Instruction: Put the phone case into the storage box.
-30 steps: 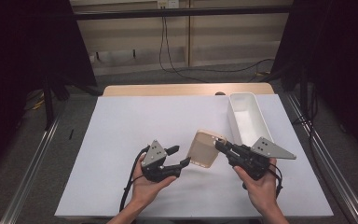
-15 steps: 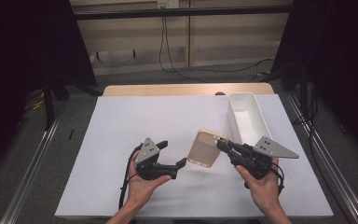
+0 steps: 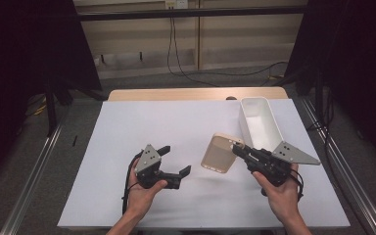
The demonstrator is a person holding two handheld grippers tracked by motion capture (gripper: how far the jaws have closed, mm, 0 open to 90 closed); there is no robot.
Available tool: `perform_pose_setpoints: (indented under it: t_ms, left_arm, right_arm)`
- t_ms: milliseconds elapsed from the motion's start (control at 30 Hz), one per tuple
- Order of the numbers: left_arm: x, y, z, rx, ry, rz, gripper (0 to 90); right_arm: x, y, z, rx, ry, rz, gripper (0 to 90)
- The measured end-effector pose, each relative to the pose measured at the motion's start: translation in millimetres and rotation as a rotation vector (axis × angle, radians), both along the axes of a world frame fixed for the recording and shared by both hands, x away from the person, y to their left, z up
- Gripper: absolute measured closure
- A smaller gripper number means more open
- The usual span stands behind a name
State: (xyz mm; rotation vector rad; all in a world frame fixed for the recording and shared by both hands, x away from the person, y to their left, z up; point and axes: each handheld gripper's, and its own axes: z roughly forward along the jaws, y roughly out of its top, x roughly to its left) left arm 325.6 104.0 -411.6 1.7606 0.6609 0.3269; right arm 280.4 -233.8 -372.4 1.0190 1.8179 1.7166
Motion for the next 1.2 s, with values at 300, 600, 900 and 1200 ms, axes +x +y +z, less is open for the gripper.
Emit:
perform_pose_setpoints:
  t_ms: [300,600,900,1200]
  left_arm:
    - [1.6,12.7,0.6,0.001,0.010,0.053,3.7]
    - [-5.1,34.6,-1.1,-0.010,-0.013,0.075,4.9]
    - [-8.7,54.9,-2.4,-0.004,-0.020,0.110,3.3]
    - [-17.0,78.6,-3.5,0.027,-0.047,0.128,2.3]
  right_arm:
    - [4.2,-9.0,5.4,0.003,-0.015,-0.011,81.5]
    - [11.3,-11.4,7.1,0.013,-0.010,-0.023,81.5]
    - [16.7,-14.3,14.2,-0.006,-0.013,-0.017,81.4]
    - [22.0,-19.3,23.3,-0.003,-0.026,-0.027,81.4]
